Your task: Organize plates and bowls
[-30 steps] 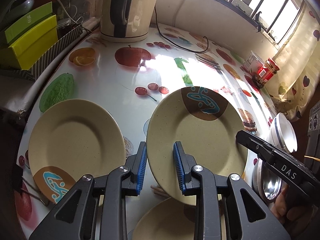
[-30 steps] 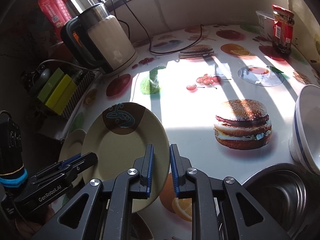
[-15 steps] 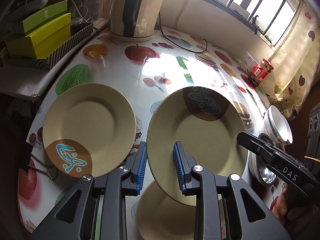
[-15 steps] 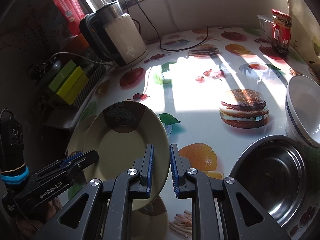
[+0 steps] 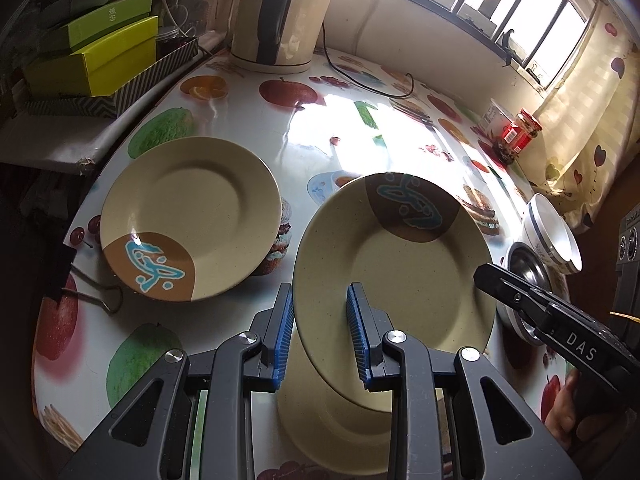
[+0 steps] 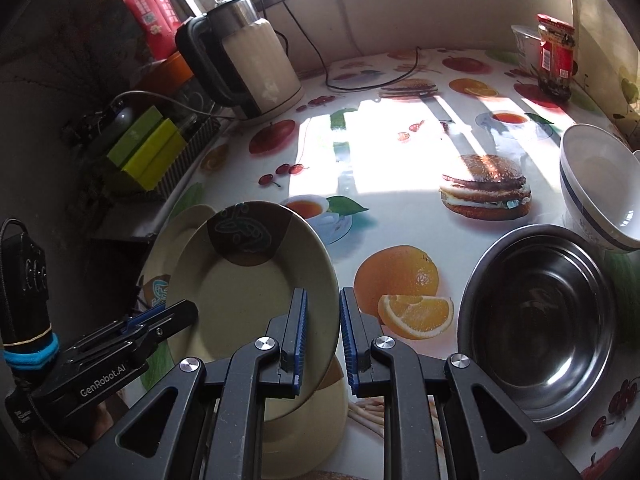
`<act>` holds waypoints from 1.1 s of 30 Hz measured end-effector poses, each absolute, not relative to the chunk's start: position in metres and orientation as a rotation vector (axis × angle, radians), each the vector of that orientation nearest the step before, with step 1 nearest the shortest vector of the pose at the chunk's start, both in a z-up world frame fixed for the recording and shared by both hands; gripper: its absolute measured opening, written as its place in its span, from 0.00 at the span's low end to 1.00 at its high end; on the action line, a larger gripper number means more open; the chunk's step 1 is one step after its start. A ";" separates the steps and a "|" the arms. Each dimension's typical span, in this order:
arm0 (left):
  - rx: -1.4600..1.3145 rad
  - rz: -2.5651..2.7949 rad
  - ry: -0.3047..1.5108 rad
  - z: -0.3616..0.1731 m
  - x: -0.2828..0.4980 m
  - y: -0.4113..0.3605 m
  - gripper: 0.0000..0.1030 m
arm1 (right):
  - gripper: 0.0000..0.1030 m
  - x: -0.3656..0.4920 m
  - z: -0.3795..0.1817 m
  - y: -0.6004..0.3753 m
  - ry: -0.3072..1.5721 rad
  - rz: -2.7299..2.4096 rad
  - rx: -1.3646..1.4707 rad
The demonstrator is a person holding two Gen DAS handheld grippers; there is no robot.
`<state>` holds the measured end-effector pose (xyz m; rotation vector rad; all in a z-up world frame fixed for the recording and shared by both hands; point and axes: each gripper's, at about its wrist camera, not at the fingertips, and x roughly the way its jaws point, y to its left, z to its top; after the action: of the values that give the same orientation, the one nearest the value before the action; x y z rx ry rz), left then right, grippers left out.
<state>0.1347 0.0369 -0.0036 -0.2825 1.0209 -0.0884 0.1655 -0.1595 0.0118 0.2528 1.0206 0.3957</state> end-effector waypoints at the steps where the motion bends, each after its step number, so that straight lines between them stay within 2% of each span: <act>1: -0.286 -0.088 1.023 -0.004 0.133 0.037 0.27 | 0.16 0.166 0.012 -0.160 1.021 0.397 0.252; 33: -0.295 -0.066 1.064 -0.027 0.093 0.041 0.27 | 0.16 0.122 -0.008 -0.150 1.058 0.403 0.214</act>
<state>0.0930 0.0413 -0.0270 -0.2953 1.0637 -0.0663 0.1216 -0.1501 -0.0079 0.2136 1.0581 0.4031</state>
